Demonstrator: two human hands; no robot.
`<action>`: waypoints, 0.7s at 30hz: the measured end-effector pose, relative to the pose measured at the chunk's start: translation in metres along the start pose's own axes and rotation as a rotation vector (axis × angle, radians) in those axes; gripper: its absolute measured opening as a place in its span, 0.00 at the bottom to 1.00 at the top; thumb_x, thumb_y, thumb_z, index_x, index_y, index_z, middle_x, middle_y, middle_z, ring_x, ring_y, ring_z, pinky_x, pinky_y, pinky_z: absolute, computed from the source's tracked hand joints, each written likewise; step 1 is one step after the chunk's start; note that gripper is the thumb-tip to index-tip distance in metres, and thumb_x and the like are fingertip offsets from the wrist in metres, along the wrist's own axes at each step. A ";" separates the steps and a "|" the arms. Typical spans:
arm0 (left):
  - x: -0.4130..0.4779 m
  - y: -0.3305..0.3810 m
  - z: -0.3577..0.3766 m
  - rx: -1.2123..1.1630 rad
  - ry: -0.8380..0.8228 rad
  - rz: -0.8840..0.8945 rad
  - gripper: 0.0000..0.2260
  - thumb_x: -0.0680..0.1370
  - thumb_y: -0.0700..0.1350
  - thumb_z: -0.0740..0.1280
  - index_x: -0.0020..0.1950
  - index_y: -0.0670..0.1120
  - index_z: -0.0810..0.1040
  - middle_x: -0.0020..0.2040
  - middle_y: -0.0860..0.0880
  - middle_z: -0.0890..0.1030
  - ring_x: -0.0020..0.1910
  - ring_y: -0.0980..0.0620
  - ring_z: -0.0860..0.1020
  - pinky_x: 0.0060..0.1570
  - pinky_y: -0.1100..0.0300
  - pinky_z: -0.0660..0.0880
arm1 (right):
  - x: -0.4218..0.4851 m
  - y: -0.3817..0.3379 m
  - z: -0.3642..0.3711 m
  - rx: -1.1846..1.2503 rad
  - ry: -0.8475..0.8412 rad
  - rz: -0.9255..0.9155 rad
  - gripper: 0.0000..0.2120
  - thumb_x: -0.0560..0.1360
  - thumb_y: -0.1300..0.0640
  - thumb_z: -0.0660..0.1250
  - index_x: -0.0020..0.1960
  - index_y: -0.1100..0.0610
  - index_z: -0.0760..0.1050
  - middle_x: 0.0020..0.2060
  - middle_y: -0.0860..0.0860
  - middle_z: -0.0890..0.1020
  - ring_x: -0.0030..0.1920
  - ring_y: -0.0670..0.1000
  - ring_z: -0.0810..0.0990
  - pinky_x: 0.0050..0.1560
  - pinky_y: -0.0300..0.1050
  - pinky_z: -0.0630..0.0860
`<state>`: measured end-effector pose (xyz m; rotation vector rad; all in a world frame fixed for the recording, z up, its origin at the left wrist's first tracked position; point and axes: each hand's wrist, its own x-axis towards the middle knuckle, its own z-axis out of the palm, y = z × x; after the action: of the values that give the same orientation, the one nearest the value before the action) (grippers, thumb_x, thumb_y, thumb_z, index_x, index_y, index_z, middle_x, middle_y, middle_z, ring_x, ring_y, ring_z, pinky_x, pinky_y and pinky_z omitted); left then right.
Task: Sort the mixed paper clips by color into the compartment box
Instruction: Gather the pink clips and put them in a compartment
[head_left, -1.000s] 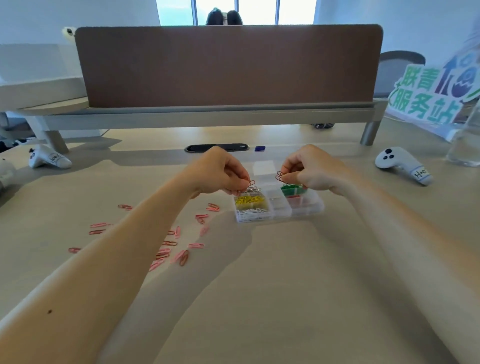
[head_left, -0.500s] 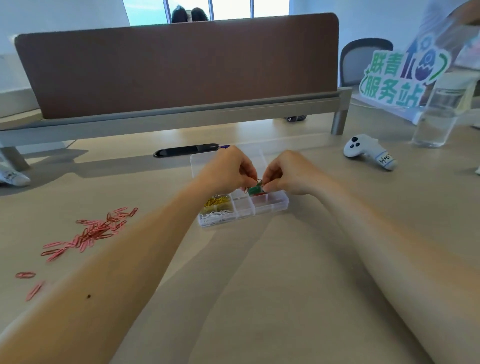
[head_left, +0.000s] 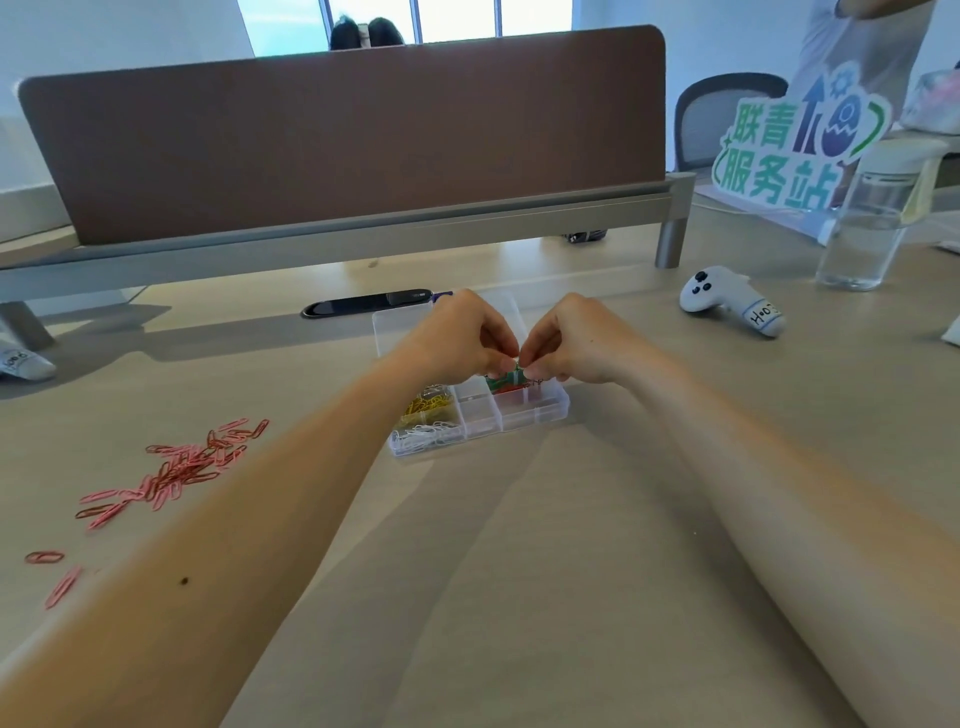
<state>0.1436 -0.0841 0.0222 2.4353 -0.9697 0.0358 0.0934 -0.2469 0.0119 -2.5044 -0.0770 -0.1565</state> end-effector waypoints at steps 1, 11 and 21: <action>0.000 0.000 0.001 0.005 -0.023 -0.001 0.07 0.72 0.39 0.73 0.50 0.43 0.84 0.42 0.49 0.84 0.37 0.57 0.82 0.42 0.68 0.79 | 0.000 0.000 -0.001 -0.001 0.000 0.002 0.07 0.69 0.62 0.76 0.44 0.53 0.85 0.37 0.49 0.85 0.33 0.46 0.82 0.37 0.38 0.80; -0.004 -0.006 0.000 -0.013 -0.024 0.007 0.08 0.75 0.39 0.70 0.53 0.43 0.84 0.44 0.48 0.84 0.37 0.55 0.82 0.41 0.64 0.81 | 0.002 0.001 0.001 0.021 0.062 -0.009 0.05 0.74 0.61 0.71 0.48 0.56 0.84 0.38 0.50 0.85 0.34 0.43 0.83 0.30 0.29 0.73; -0.050 -0.033 -0.042 -0.008 0.113 -0.027 0.05 0.75 0.42 0.71 0.49 0.46 0.84 0.38 0.56 0.81 0.36 0.55 0.80 0.37 0.66 0.80 | -0.003 -0.042 0.015 0.077 0.073 -0.102 0.04 0.75 0.54 0.71 0.45 0.54 0.82 0.34 0.48 0.83 0.31 0.41 0.81 0.31 0.28 0.71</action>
<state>0.1348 -0.0120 0.0334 2.4104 -0.8852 0.1575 0.0880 -0.2040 0.0241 -2.4164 -0.1772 -0.2813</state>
